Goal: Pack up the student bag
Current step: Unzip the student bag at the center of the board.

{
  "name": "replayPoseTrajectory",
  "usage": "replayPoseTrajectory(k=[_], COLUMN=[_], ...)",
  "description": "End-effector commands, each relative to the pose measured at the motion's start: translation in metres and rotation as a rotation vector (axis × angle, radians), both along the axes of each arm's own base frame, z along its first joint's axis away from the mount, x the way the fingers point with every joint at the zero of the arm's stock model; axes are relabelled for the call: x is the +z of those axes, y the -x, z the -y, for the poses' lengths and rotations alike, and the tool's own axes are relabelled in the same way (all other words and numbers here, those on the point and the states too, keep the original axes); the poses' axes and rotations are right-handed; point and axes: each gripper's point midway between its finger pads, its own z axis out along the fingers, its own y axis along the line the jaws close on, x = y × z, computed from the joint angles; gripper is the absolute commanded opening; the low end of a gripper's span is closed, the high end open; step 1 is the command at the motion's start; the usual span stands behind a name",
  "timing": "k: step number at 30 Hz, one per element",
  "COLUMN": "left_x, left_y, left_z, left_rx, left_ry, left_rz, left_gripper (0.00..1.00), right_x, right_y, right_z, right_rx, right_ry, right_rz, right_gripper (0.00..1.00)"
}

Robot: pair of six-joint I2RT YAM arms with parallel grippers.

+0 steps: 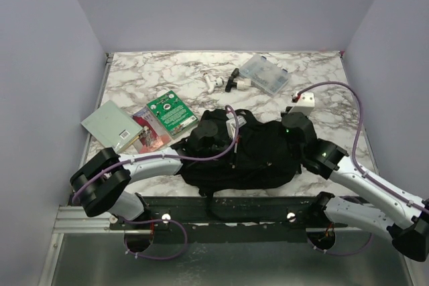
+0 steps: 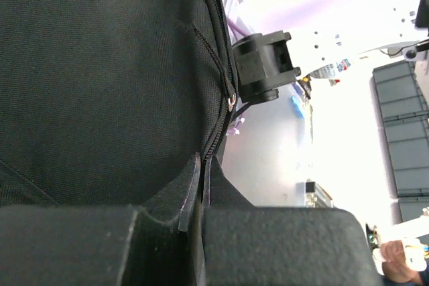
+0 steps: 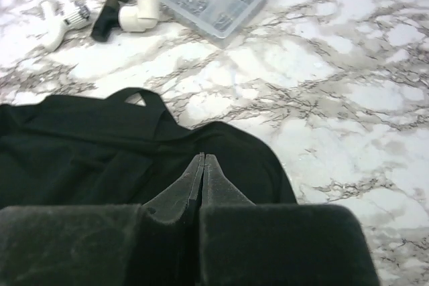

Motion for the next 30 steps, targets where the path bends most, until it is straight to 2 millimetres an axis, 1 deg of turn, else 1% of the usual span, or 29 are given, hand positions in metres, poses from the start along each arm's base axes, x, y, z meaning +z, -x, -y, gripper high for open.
replayPoseTrajectory(k=[1,2,3,5,7,8,10,11,12,14,18,20,23,27,30], left_x=[0.001,-0.003,-0.006,-0.007,-0.008,-0.007,-0.007,-0.009,-0.008,-0.008,-0.003,-0.002,0.0,-0.001,-0.001], left_y=[0.001,0.001,-0.001,-0.003,-0.005,-0.005,-0.004,-0.003,-0.003,-0.003,-0.004,-0.004,-0.004,-0.003,-0.004], left_z=[0.006,0.007,0.008,0.011,0.013,0.015,0.018,0.018,0.018,0.018,0.016,0.015,0.015,0.014,0.013], left_rx=[0.005,0.006,0.01,0.02,0.024,0.017,0.0,-0.004,-0.007,-0.015,-0.016,-0.019,-0.019,-0.016,-0.013], left_ry=[0.019,0.011,0.003,-0.002,-0.006,-0.003,0.0,-0.002,0.0,0.003,0.016,0.019,0.023,0.023,0.023], left_rz=[0.088,0.086,0.078,0.066,0.05,0.046,0.037,0.034,0.032,0.026,0.025,0.022,0.021,0.014,0.014], left_gripper=[0.0,0.0,0.0,0.0,0.0,0.0,0.0,0.0,0.0,0.0,0.0,0.0,0.0,0.0,0.0], right_x=[0.003,0.001,-0.001,-0.004,-0.013,-0.023,-0.028,-0.029,-0.027,-0.028,-0.037,-0.043,-0.055,-0.069,-0.072], right_y=[-0.019,-0.023,-0.025,-0.023,-0.016,-0.006,0.011,0.019,0.028,0.041,0.062,0.07,0.08,0.09,0.095], right_z=[0.007,0.01,0.007,-0.004,-0.013,-0.017,-0.03,-0.035,-0.039,-0.035,-0.028,-0.029,-0.037,-0.037,-0.04], right_rx=[-0.06,-0.074,-0.063,-0.009,-0.002,0.014,0.071,0.096,0.122,0.114,0.128,0.141,0.191,0.208,0.227], right_ry=[-0.087,-0.077,-0.075,-0.087,-0.119,-0.119,-0.167,-0.205,-0.248,-0.294,-0.303,-0.313,-0.326,-0.301,-0.307], right_rz=[-0.065,-0.08,-0.098,-0.151,-0.254,-0.336,-0.442,-0.469,-0.487,-0.505,-0.555,-0.585,-0.642,-0.712,-0.739], right_gripper=[0.01,0.01,0.01,0.01,0.01,0.01,0.01,0.04,0.12,0.3,0.44,0.51,0.54,0.54,0.5])
